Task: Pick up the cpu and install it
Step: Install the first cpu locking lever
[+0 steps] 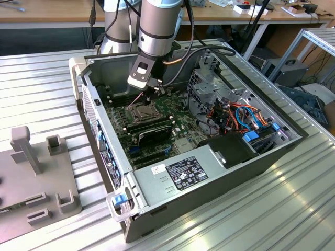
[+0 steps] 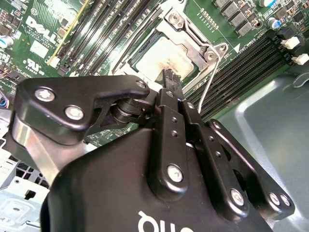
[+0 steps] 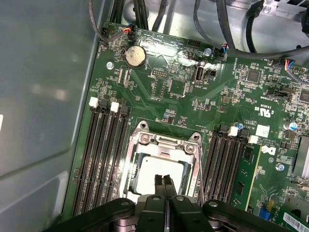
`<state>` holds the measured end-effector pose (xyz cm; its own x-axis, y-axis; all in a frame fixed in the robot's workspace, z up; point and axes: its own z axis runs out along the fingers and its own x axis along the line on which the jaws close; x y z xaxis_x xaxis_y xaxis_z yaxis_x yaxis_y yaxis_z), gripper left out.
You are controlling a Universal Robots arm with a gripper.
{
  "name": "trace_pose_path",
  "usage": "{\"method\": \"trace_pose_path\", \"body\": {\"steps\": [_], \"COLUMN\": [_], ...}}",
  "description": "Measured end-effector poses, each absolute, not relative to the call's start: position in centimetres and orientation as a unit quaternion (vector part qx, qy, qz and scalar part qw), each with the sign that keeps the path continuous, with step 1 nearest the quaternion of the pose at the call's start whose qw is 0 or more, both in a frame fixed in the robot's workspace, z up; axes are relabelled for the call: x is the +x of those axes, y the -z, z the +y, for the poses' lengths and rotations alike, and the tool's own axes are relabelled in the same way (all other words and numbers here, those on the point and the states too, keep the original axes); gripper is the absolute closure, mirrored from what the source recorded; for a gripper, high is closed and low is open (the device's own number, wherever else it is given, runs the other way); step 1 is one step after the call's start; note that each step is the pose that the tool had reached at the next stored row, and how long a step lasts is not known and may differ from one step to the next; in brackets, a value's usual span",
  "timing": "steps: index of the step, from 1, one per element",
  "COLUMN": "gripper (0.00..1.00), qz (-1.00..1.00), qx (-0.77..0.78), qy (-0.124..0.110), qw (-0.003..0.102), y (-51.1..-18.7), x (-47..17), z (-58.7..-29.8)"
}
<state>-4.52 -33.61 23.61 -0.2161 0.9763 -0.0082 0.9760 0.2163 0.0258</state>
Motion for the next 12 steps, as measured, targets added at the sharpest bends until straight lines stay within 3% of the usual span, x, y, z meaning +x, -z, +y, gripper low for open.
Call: {"method": "trace_pose_path", "body": {"steps": [12], "gripper": [0.89], "qz": [0.803], "qx": [0.595], "qy": [-0.008], "qw": [0.011], "y": [-23.6], "x": [-4.52], "z": [-33.61]}}
